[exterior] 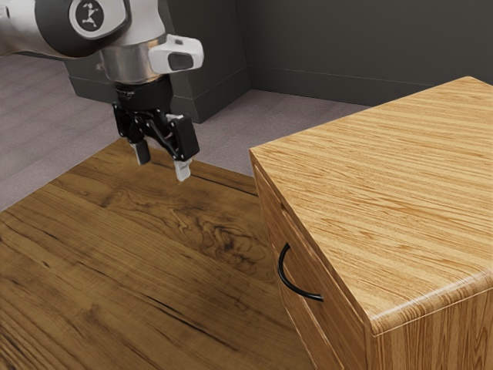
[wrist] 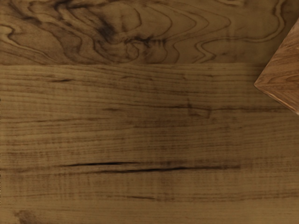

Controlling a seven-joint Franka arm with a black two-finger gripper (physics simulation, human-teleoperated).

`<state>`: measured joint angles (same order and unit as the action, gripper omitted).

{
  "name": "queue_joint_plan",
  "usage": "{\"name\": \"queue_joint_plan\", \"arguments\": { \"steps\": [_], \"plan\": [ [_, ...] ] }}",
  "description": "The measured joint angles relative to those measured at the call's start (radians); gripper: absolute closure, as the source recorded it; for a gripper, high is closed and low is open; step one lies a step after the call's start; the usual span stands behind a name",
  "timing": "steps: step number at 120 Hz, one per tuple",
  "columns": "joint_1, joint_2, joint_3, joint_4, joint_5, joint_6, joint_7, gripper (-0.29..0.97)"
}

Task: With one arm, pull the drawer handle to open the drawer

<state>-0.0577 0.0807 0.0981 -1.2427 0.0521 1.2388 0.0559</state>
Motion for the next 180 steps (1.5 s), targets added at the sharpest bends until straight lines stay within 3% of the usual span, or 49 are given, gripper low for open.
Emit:
{"name": "queue_joint_plan", "arguments": {
  "steps": [38, 58, 93, 118, 126, 140, 150, 163, 180],
  "plan": [
    [0.0, -0.004, 0.004, 0.003, -0.012, 0.098, 0.015, 0.0],
    [0.025, -0.125, 0.022, 0.176, -0.064, 0.038, -0.048, 0.0],
    [0.071, -0.043, -0.003, 0.184, -0.097, -0.001, -0.497, 0.0],
    [-0.017, -0.022, -0.018, 0.174, -0.103, 0.046, -0.808, 0.0],
    [-0.042, -0.137, -0.024, 0.067, -0.102, 0.069, -0.88, 0.0],
    [-0.007, -0.506, -0.068, -0.39, -0.1, 0.222, -0.988, 0.0],
    [0.012, -0.685, -0.098, -0.601, -0.082, 0.334, -1.049, 0.0],
    [0.018, -0.755, -0.143, -0.769, -0.068, 0.478, -1.123, 0.0],
    [0.017, -0.755, -0.221, -0.855, -0.067, 0.631, -1.204, 0.0]
  ]
}}
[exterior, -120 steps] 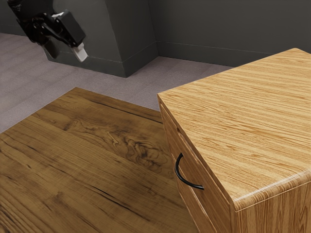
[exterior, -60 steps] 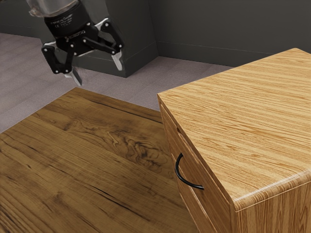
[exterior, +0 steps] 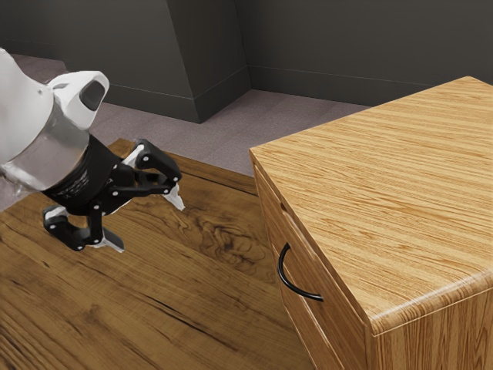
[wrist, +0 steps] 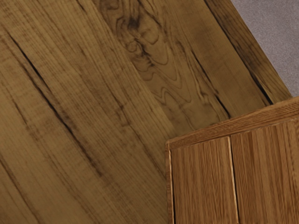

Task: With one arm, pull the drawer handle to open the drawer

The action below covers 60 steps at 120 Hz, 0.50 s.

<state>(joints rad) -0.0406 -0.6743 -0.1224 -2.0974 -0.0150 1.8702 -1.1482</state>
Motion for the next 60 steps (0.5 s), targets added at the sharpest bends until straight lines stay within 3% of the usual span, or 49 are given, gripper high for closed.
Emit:
{"name": "queue_joint_plan", "arguments": {
  "steps": [30, 60],
  "plan": [
    [0.0, 0.01, -0.079, -0.087, -0.033, 0.183, -0.108, 0.0],
    [0.001, 0.005, -0.142, -0.147, -0.08, 0.277, -0.189, 0.0]
  ]
}}
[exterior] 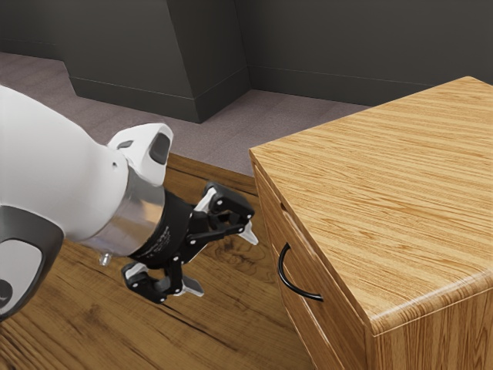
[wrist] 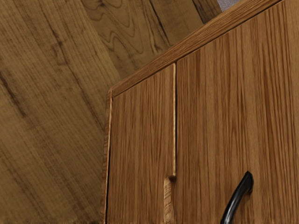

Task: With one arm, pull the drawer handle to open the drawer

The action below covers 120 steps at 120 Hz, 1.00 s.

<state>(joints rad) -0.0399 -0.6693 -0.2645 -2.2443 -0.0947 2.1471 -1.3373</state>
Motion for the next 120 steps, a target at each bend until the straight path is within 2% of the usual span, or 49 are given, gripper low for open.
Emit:
{"name": "queue_joint_plan", "arguments": {
  "steps": [56, 120],
  "plan": [
    [0.001, -0.007, -0.075, -0.063, -0.039, 0.074, -0.099, 0.01],
    [0.002, 0.025, -0.081, -0.075, -0.063, 0.116, -0.151, 0.01]
  ]
}}
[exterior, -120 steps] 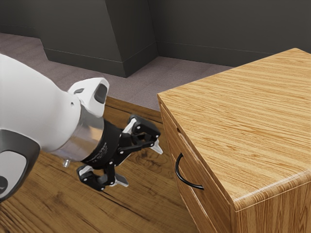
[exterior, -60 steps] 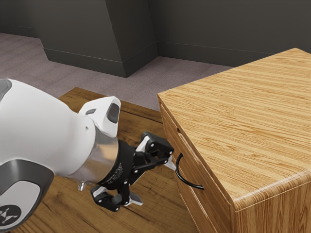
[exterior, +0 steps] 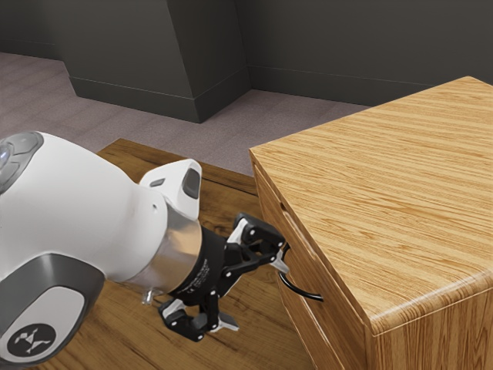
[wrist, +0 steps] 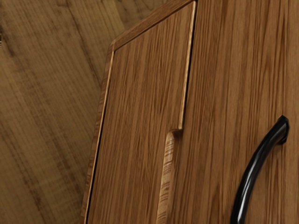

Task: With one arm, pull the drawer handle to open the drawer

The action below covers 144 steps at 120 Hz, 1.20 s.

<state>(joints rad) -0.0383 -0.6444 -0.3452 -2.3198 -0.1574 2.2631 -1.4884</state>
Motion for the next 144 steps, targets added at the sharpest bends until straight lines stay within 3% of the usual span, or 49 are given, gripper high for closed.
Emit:
{"name": "queue_joint_plan", "arguments": {
  "steps": [72, 102, 106, 111, 118, 122, 126, 134, 144],
  "plan": [
    [0.001, 0.028, -0.011, 0.001, -0.01, 0.009, -0.021, 0.01],
    [0.0, -0.034, 0.004, -0.097, -0.011, 0.049, -0.024, 0.01],
    [-0.001, -0.113, 0.034, -0.137, -0.009, 0.045, -0.024, 0.01],
    [-0.005, -0.288, 0.128, -0.216, -0.009, 0.027, -0.023, 0.0],
    [0.021, -0.616, 0.449, -0.378, -0.006, -0.029, -0.008, 0.0],
    [0.131, -0.706, 0.629, -0.402, 0.014, -0.081, 0.004, 0.01],
    [0.22, -0.744, 0.72, -0.388, 0.032, -0.129, 0.018, 0.01],
    [0.263, -0.734, 0.705, -0.341, 0.033, -0.2, 0.046, 0.01],
    [0.155, -0.578, 0.574, -0.213, 0.022, -0.249, 0.082, 0.01]
  ]
}}
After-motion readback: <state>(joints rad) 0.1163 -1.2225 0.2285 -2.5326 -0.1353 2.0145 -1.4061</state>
